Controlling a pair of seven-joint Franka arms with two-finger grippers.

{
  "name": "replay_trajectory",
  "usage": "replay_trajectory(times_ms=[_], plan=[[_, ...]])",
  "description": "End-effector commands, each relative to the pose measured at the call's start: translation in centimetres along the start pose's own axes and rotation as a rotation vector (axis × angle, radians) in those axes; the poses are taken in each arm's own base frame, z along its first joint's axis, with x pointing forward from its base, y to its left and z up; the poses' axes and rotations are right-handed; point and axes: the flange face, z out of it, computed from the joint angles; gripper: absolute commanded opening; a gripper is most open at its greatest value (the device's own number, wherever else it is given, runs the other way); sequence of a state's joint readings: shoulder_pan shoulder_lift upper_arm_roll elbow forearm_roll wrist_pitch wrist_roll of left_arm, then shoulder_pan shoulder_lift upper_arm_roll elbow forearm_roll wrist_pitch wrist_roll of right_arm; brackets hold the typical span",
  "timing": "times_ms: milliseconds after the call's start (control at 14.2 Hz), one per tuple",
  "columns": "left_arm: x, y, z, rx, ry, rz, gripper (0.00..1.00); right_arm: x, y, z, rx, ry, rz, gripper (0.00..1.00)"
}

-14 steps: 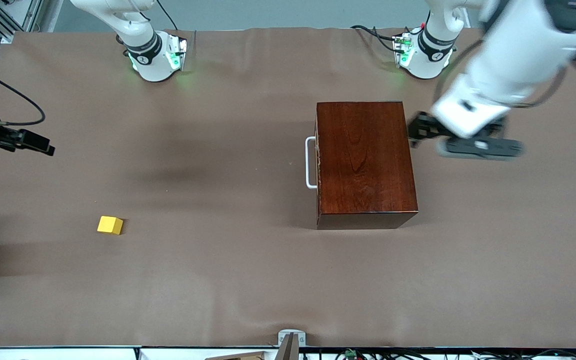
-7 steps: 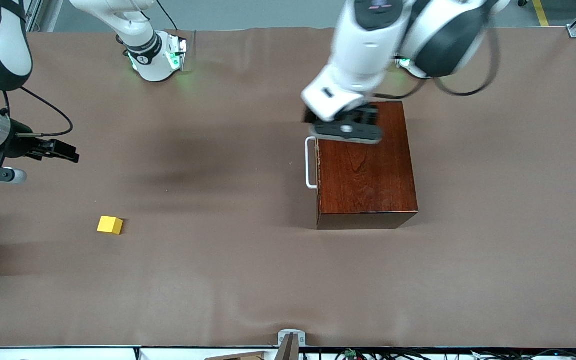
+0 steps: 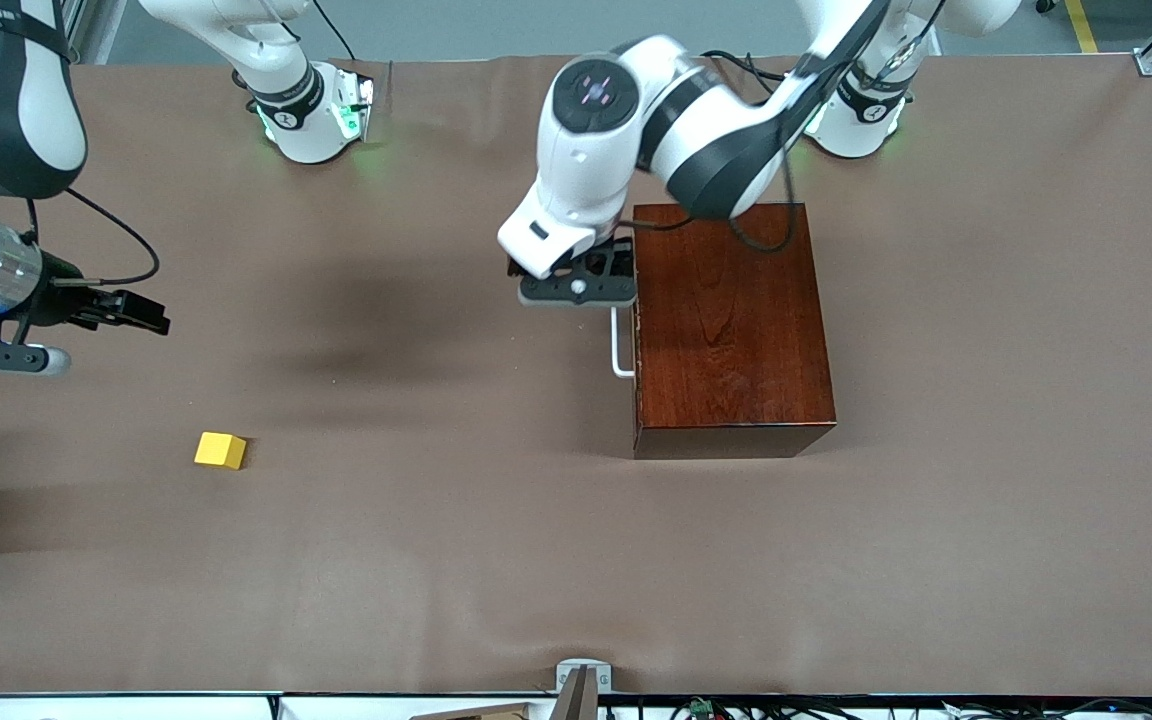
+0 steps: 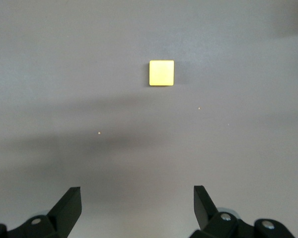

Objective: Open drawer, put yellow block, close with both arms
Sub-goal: 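Hook the left gripper on the white handle while the right gripper reaches the cube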

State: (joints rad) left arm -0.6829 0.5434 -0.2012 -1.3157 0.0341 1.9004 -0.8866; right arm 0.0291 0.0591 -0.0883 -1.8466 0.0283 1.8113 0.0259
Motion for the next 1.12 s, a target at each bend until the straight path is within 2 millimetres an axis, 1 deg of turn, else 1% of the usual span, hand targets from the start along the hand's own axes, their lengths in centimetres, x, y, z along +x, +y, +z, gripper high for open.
replay_trajectory(times_ms=[0, 70, 140, 281, 421, 492, 562, 632, 773, 913, 1054], plan=[[-0.4, 1.4, 2.6, 0.084, 0.058, 0.02, 1.0, 0.5, -0.3, 1.6, -0.012, 0.006, -0.025, 1.0], [-0.8, 1.8, 4.1, 0.117, 0.067, 0.042, 1.0, 0.9, -0.2, 2.0, -0.014, 0.015, -0.045, 1.0], [-0.6, 1.8, 5.2, 0.133, 0.065, 0.045, 1.0, 1.3, 0.1, 2.6, -0.014, 0.012, -0.059, 1.0], [-0.4, 1.7, 6.7, 0.156, 0.061, 0.052, 1.0, 2.1, 0.4, 3.8, -0.016, 0.015, -0.054, 1.0], [-0.2, 1.4, 8.0, 0.19, 0.071, 0.068, 1.0, 3.3, 0.6, 6.0, -0.021, 0.009, -0.038, 1.0], [-0.2, 1.3, 8.4, 0.208, 0.081, 0.078, 1.0, 4.0, 0.7, 6.9, -0.021, 0.011, -0.034, 1.0], [-0.2, 1.2, 9.0, 0.223, 0.081, 0.084, 1.0, 4.7, 0.7, 8.2, -0.024, 0.01, -0.034, 1.0], [-0.2, 1.2, 9.2, 0.226, 0.08, 0.085, 1.0, 5.4, 0.8, 9.4, -0.028, 0.013, -0.033, 1.0], [-0.1, 1.0, 10.2, 0.237, 0.071, 0.085, 1.0, 6.6, 1.8, 11.9, -0.031, 0.027, -0.017, 1.0], [0.1, 0.8, 11.2, 0.251, 0.067, 0.087, 1.0, 7.2, 2.2, 13.5, -0.033, 0.03, -0.011, 1.0], [0.1, 0.7, 12.0, 0.265, 0.063, 0.09, 1.0, 7.3, 3.4, 14.8, -0.032, 0.014, 0.01, 1.0]])
